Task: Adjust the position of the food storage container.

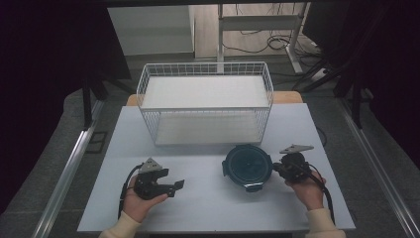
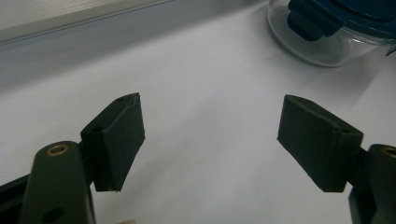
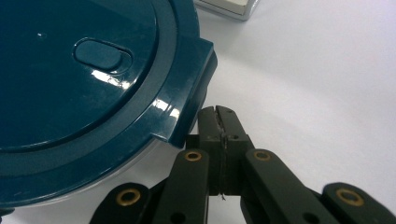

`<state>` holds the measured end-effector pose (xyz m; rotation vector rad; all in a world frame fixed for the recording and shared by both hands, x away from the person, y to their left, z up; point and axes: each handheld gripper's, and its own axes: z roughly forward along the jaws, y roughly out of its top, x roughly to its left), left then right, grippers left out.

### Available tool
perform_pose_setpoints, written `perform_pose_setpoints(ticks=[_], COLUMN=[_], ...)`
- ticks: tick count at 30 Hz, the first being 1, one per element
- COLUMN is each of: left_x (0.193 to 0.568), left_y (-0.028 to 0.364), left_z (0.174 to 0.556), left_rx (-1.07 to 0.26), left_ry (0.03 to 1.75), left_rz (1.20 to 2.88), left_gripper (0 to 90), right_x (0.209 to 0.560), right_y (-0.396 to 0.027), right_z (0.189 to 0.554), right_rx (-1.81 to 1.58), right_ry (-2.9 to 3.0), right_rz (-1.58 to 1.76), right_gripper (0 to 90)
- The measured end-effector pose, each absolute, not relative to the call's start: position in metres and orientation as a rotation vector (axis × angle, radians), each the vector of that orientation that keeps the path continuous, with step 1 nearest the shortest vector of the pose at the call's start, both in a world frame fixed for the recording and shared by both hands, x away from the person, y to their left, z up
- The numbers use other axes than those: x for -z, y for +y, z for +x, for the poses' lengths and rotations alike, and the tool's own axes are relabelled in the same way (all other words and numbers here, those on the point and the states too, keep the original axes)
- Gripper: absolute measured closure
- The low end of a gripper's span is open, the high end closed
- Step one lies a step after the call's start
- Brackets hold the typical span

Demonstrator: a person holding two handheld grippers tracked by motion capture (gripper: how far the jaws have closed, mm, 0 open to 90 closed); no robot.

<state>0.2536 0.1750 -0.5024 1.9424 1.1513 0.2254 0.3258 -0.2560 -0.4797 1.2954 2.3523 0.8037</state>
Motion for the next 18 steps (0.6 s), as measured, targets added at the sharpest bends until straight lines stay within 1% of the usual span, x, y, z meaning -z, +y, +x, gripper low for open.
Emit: perform_pose_setpoints(ticks=[18], left_x=[0.502], left_y=[0.176], left_z=[0.254], left_rx=[-0.228], left_ry=[1.157], left_rz=[1.937], left_gripper=[22.0], right_x=[0.483], right_y=[-0.237], right_z=[0.325], right_rx=[-0.842], right_ry=[2.401], right_rz=[1.27], right_gripper=[89.9])
